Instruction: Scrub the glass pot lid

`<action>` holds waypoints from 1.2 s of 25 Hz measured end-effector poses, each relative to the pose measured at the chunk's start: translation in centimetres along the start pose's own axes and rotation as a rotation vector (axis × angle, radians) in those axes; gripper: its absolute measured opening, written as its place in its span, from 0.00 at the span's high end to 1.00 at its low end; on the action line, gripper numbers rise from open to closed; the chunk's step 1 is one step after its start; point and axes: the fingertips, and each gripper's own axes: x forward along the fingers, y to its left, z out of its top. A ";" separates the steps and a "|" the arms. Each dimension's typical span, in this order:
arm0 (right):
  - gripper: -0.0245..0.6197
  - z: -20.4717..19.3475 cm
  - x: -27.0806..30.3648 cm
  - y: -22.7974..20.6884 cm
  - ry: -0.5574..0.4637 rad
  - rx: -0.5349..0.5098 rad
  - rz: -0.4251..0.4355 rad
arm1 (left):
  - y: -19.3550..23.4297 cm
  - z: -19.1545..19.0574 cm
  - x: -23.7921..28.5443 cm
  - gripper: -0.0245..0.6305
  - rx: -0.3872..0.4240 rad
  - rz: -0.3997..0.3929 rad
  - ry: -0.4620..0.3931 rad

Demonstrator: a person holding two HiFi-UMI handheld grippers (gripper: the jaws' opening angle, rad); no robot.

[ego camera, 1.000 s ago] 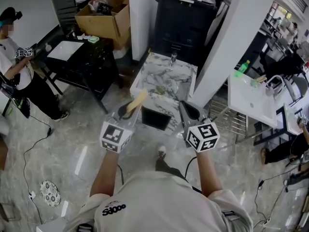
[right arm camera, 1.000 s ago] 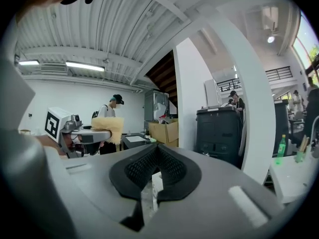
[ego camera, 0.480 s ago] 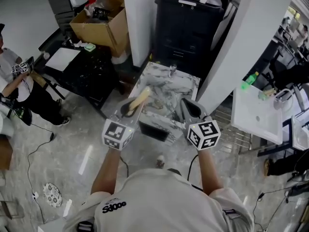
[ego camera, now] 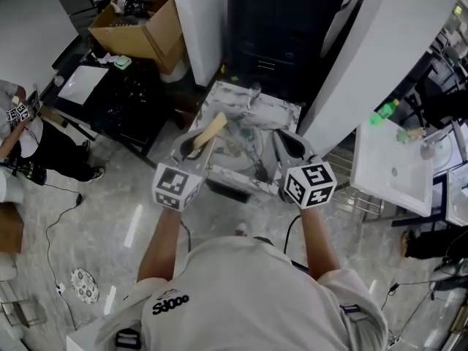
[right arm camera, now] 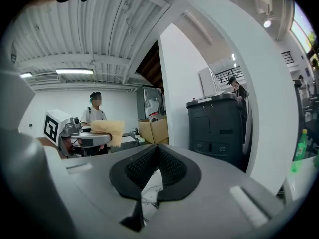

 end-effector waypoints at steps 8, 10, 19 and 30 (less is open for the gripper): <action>0.96 -2.1 2.9 -2.3 0.065 0.018 0.025 | 1.0 -2.7 3.1 0.89 -0.013 0.014 0.059; 0.96 -2.7 3.6 -2.9 0.081 0.024 0.024 | 1.4 -3.4 3.8 0.89 -0.013 0.014 0.078; 0.96 -5.1 6.3 -4.7 0.139 0.051 0.035 | 2.8 -6.6 6.6 0.89 0.020 -0.003 0.160; 0.96 -7.0 10.5 -5.9 0.185 0.057 -0.053 | 6.1 -12.3 12.0 0.89 0.030 -0.134 0.267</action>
